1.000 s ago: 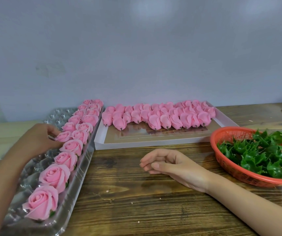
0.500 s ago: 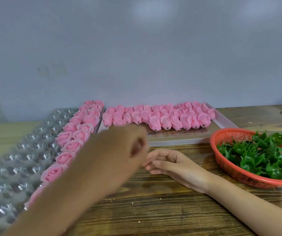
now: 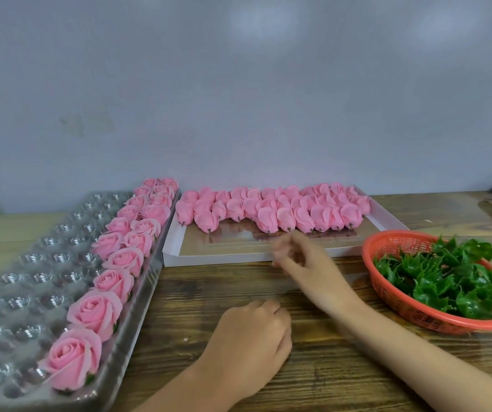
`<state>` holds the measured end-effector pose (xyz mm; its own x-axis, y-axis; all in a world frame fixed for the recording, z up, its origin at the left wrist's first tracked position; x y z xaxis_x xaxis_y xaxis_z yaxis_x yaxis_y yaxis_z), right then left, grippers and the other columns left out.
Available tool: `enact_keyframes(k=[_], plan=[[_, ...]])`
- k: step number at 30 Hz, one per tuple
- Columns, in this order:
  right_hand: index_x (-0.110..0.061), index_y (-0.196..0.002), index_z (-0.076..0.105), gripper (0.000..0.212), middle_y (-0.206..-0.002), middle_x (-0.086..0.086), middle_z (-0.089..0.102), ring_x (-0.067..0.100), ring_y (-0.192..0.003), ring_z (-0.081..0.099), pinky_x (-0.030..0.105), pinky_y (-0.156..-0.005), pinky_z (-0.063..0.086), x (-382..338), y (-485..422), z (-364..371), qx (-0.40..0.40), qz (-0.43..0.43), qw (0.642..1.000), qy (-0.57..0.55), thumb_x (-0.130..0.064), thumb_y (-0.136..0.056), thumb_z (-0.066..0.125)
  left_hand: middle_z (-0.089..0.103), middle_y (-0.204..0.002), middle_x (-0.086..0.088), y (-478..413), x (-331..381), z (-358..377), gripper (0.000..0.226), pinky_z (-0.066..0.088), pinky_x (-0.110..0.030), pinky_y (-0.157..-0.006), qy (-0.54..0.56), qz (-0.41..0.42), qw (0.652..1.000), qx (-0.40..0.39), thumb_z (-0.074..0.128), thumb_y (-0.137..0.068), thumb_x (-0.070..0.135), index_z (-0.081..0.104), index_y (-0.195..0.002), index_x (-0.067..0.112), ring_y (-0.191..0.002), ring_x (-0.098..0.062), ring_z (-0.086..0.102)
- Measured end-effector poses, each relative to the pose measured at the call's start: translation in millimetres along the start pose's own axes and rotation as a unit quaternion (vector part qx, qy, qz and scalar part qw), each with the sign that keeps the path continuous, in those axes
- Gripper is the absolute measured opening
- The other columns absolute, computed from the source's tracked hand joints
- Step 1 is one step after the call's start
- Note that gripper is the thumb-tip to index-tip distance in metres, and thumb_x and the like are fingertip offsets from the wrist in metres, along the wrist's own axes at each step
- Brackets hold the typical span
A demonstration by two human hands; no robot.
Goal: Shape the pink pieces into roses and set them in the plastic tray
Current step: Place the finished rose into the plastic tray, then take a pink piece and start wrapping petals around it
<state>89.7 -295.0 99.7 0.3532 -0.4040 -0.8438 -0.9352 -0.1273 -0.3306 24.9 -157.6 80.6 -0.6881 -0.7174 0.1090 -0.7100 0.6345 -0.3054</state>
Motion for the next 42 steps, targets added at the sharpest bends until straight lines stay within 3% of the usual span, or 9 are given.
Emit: enact_keyframes(k=[3, 6, 12, 21, 27, 30, 37, 39, 42], plan=[[-0.012, -0.109, 0.056, 0.015, -0.096, 0.0, 0.061, 0.01, -0.083, 0.058, 0.021, -0.072, 0.045, 1.1, -32.7, -13.4, 0.041, 0.001, 0.986, 0.159, -0.007, -0.094, 0.057, 0.031, -0.064, 0.015, -3.7, -4.8, -2.8, 0.025, 0.018, -0.013, -0.048, 0.025, 0.001, 1.0, 0.01, 0.035, -0.092, 0.034, 0.033, -0.067, 0.031, -0.055, -0.003, 0.035], [-0.005, -0.132, 0.046, 0.035, -0.123, 0.012, 0.053, 0.027, -0.106, 0.057, 0.034, -0.084, 0.045, 6.7, -65.8, -19.9, 0.025, 0.019, 0.94, 0.34, -0.008, -0.097, 0.052, 0.025, -0.06, 0.018, -5.2, -7.3, -4.6, 0.038, 0.014, -0.011, -0.048, 0.032, 0.005, 0.999, -0.001, 0.04, -0.093, 0.033, 0.021, -0.061, 0.031, -0.05, 0.0, 0.031], [-0.003, -0.139, 0.036, 0.046, -0.134, 0.017, 0.045, 0.033, -0.119, 0.051, 0.041, -0.09, 0.051, 25.1, -94.9, -2.9, -0.047, 0.069, 0.86, 0.504, -0.007, -0.095, 0.05, 0.027, -0.062, 0.014, -5.6, -9.7, -2.2, 0.035, 0.025, -0.02, -0.054, 0.042, 0.01, 0.999, 0.006, 0.041, -0.093, 0.033, 0.024, -0.062, 0.031, -0.058, -0.006, 0.031], [-0.005, -0.138, 0.036, 0.049, -0.131, 0.012, 0.051, 0.028, -0.115, 0.058, 0.031, -0.072, 0.043, 30.0, -109.9, 4.4, -0.029, 0.063, 0.807, 0.586, -0.002, -0.092, 0.056, 0.033, -0.067, 0.011, -7.0, -11.7, -1.8, 0.032, 0.03, -0.025, -0.056, 0.055, 0.008, 0.998, -0.004, 0.038, -0.093, 0.035, 0.026, -0.064, 0.03, -0.06, -0.008, 0.034], [-0.002, -0.133, 0.038, 0.042, -0.128, 0.013, 0.055, 0.027, -0.114, 0.059, 0.031, -0.078, 0.049, 21.1, -110.8, 6.6, -0.007, 0.066, 0.797, 0.601, -0.004, -0.094, 0.054, 0.03, -0.066, 0.011, -6.7, -10.8, -3.7, 0.031, 0.033, -0.025, -0.056, 0.061, 0.011, 0.998, 0.002, 0.038, -0.093, 0.034, 0.027, -0.065, 0.029, -0.059, -0.008, 0.033], [0.0, -0.132, 0.037, 0.037, -0.127, 0.014, 0.056, 0.027, -0.112, 0.06, 0.029, -0.072, 0.042, 11.0, -111.7, 4.1, 0.025, 0.064, 0.789, 0.611, -0.002, -0.097, 0.047, 0.031, -0.064, 0.011, -6.2, -11.5, -3.5, 0.035, 0.035, -0.025, -0.057, 0.067, 0.003, 0.998, -0.002, 0.039, -0.095, 0.034, 0.025, -0.063, 0.03, -0.058, -0.008, 0.034], [0.002, -0.138, 0.031, 0.048, -0.127, 0.017, 0.051, 0.029, -0.111, 0.057, 0.028, -0.07, 0.039, -8.0, -98.0, -5.4, 0.085, 0.068, 0.829, 0.548, 0.006, -0.093, 0.046, 0.035, -0.063, 0.011, -5.8, -12.9, 0.4, 0.039, 0.03, -0.02, -0.052, 0.064, -0.017, 0.998, -0.002, 0.038, -0.095, 0.038, 0.026, -0.059, 0.027, -0.054, -0.007, 0.038], [0.001, -0.145, 0.026, 0.056, -0.13, 0.019, 0.049, 0.031, -0.112, 0.056, 0.031, -0.076, 0.044, -13.7, -89.5, -10.4, 0.087, 0.058, 0.878, 0.466, 0.011, -0.092, 0.045, 0.037, -0.063, 0.011, -5.5, -14.0, 2.2, 0.04, 0.024, -0.013, -0.05, 0.071, -0.026, 0.997, 0.002, 0.038, -0.094, 0.038, 0.027, -0.058, 0.027, -0.055, -0.005, 0.039], [-0.006, -0.152, 0.022, 0.057, -0.141, 0.014, 0.045, 0.027, -0.126, 0.049, 0.029, -0.096, 0.039, -20.5, -70.2, -11.8, 0.066, 0.054, 0.971, 0.223, 0.007, -0.099, 0.039, 0.04, -0.061, 0.011, -5.1, -17.3, 4.1, 0.04, 0.025, -0.012, -0.05, 0.11, -0.064, 0.992, 0.014, 0.044, -0.094, 0.038, 0.031, -0.057, 0.027, -0.06, -0.003, 0.044]])
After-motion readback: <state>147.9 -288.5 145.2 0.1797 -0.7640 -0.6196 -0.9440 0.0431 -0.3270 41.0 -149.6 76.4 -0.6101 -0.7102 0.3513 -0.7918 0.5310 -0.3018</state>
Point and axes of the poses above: each hand's wrist, its own y-axis away from the middle knuckle, its own z-axis out of the palm, x = y × z, the point moved 2 cm from there along -y, towards the middle knuckle
